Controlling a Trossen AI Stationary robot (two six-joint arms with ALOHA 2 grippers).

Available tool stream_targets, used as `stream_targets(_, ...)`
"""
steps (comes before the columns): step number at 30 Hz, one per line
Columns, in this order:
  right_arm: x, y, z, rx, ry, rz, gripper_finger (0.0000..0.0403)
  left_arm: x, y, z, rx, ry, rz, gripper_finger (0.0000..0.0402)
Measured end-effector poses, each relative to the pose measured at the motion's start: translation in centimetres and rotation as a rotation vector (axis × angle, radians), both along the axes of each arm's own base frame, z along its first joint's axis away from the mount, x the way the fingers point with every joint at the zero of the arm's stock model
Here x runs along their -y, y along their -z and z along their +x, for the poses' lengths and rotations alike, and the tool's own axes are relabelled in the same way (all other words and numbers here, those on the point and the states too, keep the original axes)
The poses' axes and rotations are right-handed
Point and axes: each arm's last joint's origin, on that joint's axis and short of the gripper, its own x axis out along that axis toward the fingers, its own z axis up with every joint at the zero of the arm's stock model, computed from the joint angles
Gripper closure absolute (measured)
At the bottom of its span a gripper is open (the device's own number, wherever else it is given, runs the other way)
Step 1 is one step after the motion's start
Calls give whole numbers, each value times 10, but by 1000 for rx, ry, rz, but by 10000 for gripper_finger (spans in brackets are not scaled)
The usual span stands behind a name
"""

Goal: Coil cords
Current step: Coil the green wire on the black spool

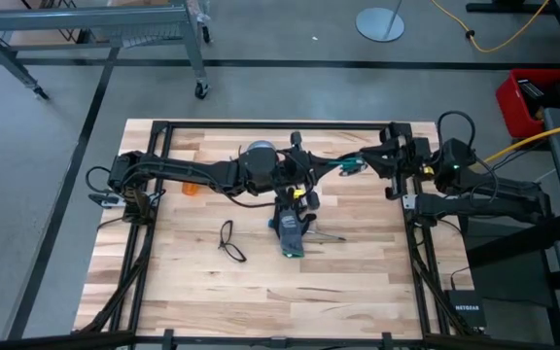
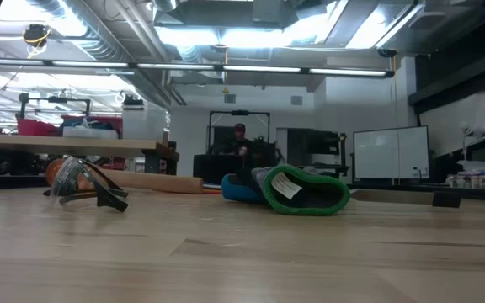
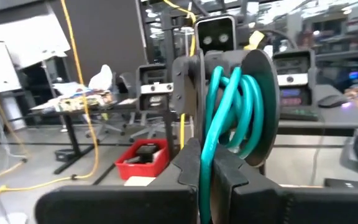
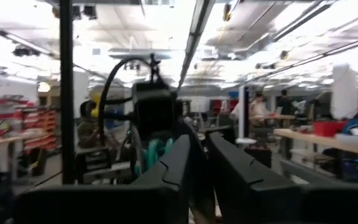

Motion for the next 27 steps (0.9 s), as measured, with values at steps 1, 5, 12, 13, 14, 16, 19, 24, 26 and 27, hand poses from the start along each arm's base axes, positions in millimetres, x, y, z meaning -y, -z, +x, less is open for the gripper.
stream_targets(1,0,-1,-1,7,12,1,339,0,0,0,-1,-10,4,400)
stream_targets(5,-1,-4,-9,39,42,2,333,-1,-7,-5,9,-25,16,401)
stream_targets(12,-5,-13,-34,128,82,-73,332,-3,-22,-23,-40,-72,10,401)
stream_targets(13,-6,-13,-37,136,83,-75,332,-3,-25,-27,-58,-82,8,401)
stream_targets(14,-7,-14,-41,141,83,-76,332,-4,-27,-32,-82,-93,0,401)
stream_targets(16,-8,-13,-47,139,83,-76,332,-4,-33,-45,-126,-126,-21,401)
stream_targets(19,-10,-10,-55,108,83,-72,332,-6,-43,-69,-195,-149,-89,401)
stream_targets(24,-12,-5,-65,69,94,-60,331,-8,-61,-118,-276,-172,-256,401)
stream_targets(26,-12,-4,-68,62,109,-52,331,-8,-63,-137,-312,-193,-352,402)
stream_targets(27,-11,-3,-68,60,115,-49,331,-8,-61,-145,-345,-202,-407,402)
